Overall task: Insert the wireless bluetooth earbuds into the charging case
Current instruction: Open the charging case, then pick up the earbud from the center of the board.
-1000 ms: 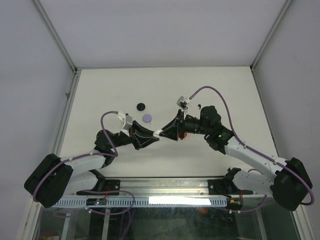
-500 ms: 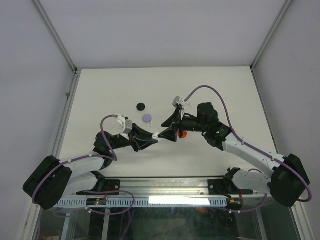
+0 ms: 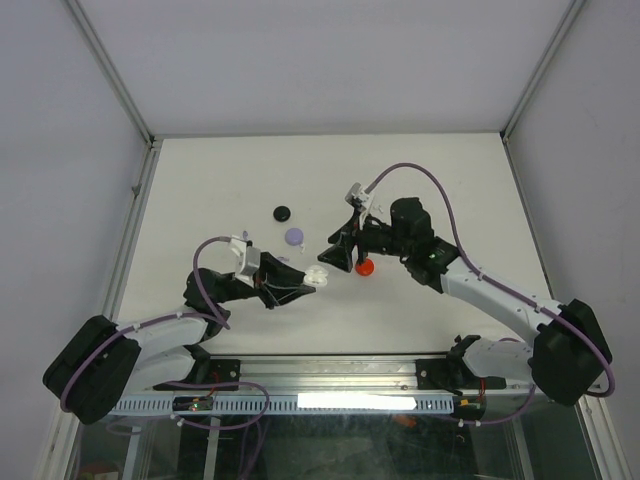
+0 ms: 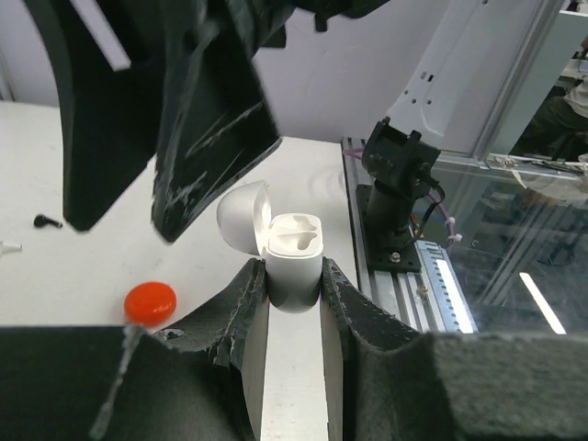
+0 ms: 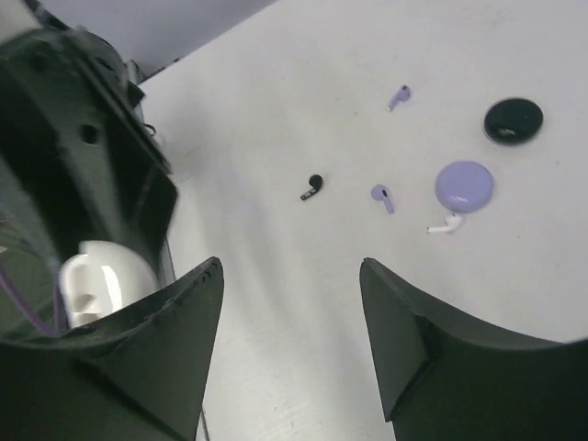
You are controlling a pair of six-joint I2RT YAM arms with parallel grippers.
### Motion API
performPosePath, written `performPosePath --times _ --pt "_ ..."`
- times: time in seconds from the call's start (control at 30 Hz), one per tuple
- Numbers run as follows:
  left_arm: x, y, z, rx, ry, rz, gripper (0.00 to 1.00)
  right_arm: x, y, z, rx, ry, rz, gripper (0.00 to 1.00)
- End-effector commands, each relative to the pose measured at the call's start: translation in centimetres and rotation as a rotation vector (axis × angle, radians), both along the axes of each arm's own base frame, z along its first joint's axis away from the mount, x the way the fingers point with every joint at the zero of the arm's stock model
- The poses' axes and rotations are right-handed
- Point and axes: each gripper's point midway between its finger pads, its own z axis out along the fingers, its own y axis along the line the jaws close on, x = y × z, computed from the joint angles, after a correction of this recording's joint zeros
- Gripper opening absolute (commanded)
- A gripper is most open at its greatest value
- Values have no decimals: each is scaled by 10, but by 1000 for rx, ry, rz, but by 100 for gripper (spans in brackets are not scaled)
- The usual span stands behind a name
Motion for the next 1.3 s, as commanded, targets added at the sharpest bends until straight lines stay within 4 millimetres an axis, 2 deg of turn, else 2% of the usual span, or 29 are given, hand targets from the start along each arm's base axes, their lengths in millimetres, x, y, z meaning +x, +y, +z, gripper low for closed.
performPosePath --times 0.0,0.13,0.23,0.3,0.5,0.7,0.83,0.93,1.0,1.07,1.17,1.27 --pt "-18 5 28 -85 -150 -43 0 19 -2 0 -35 -25 -64 64" --pt "-9 5 25 -76 -130 -1 0 21 -1 -1 -39 -17 -66 64" --pt "8 7 17 -60 -71 92 0 29 -2 -1 -56 -9 -109 65" --pt "21 12 14 -64 -41 174 0 35 -3 -8 -88 11 -137 65" --pt "70 37 -2 -31 67 475 0 69 4 -54 -221 84 -275 65" --pt "101 65 -24 26 155 693 0 100 24 -90 -310 99 -345 61" --pt "113 81 -36 57 199 789 0 119 35 -108 -344 107 -373 57" --pt "116 89 -36 62 195 830 0 129 40 -119 -373 116 -385 56" --pt "117 91 -37 64 194 843 0 125 49 -130 -406 121 -364 56" --pt "118 91 -39 72 197 848 0 131 44 -136 -445 111 -398 56" --pt "118 88 -42 86 205 833 0 145 23 -136 -503 87 -481 56" --pt "117 81 -43 97 205 795 0 171 -20 -130 -570 73 -604 56"
